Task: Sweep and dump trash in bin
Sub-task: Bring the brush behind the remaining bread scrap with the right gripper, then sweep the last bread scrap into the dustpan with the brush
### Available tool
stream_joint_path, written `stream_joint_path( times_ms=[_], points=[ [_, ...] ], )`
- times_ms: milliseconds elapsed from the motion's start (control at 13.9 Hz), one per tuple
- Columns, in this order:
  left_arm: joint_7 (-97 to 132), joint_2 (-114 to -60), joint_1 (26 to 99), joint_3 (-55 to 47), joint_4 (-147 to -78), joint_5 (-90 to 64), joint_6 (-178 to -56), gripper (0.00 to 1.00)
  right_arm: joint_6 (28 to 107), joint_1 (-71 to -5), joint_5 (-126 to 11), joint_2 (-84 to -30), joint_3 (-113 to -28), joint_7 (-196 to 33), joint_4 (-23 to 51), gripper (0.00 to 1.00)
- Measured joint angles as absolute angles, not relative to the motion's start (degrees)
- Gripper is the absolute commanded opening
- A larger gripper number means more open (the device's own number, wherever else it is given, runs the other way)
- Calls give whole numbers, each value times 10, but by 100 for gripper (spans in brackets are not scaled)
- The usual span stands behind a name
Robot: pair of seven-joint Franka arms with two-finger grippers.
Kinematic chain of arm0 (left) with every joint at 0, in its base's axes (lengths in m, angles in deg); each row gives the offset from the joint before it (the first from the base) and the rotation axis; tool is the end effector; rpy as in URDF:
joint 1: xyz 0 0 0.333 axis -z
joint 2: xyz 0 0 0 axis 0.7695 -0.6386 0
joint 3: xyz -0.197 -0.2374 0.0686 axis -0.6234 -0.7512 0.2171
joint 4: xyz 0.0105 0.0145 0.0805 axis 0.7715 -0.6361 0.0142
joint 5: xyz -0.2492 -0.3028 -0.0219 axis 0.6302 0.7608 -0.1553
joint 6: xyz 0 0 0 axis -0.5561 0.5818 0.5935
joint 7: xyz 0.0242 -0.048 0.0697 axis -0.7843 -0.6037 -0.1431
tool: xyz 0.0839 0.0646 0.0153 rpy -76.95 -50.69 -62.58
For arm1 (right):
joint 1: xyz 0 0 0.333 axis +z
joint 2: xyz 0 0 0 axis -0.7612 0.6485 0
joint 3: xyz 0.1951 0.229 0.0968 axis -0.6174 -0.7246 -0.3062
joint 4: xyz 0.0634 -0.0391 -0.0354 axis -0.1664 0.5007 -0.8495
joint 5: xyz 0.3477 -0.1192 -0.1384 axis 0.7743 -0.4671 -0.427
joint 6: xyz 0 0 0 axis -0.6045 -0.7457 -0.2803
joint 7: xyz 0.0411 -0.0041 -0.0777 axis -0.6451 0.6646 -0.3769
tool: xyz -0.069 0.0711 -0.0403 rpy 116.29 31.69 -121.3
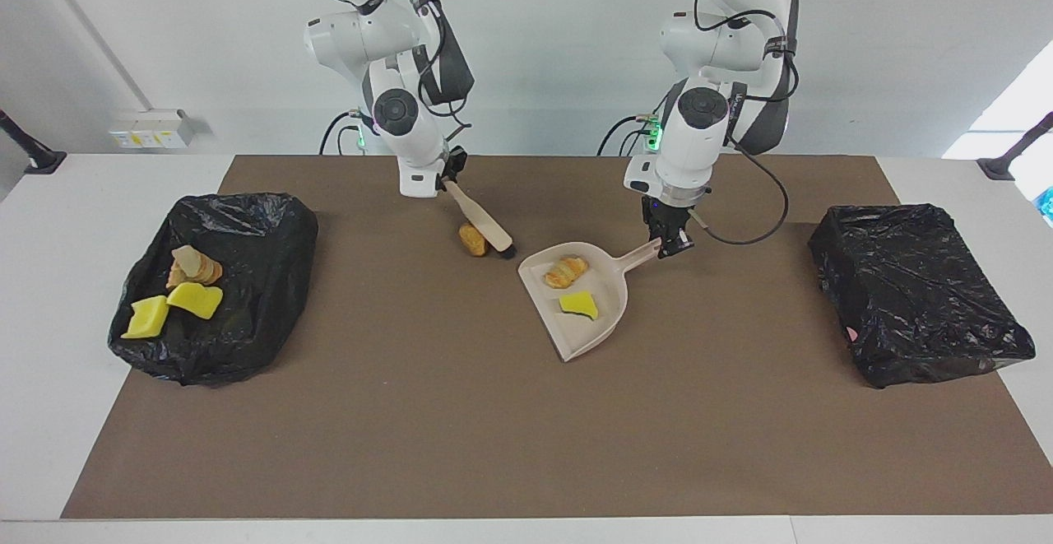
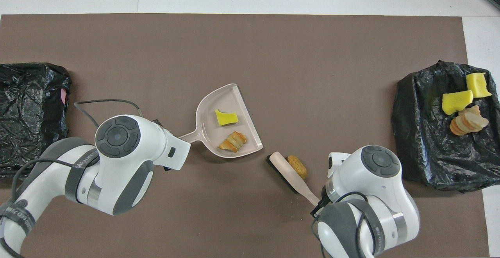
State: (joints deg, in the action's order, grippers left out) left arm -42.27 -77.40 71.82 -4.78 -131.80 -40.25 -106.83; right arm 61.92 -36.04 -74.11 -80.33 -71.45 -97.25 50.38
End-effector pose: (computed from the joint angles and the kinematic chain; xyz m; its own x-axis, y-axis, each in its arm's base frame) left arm 0.4730 -0.2238 0.3701 0.3258 -0.9451 -0.0235 -0.9453 -0.3252 -0.0252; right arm 0.3889 0.1724 0.3333 0.7338 0.6287 -0.2574 0.5619 -0.7747 -0.2901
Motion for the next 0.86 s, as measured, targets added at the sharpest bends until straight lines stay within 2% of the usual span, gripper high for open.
stream_joint_path(
  times_ms=[288,576,864],
  points=[
    [-423,-774,719,-49,-1318,-403,-1068,0,610,-386,-758,-788,-715,-973,452,0],
    [-433,-774,719,-49,-1319,-403,-1068,0,540,-438,-762,-776,-714,-971,376,0],
    [-483,-774,746,-54,-1320,-403,-1068,0,534,-509,-785,-758,-711,-935,364,0]
  ],
)
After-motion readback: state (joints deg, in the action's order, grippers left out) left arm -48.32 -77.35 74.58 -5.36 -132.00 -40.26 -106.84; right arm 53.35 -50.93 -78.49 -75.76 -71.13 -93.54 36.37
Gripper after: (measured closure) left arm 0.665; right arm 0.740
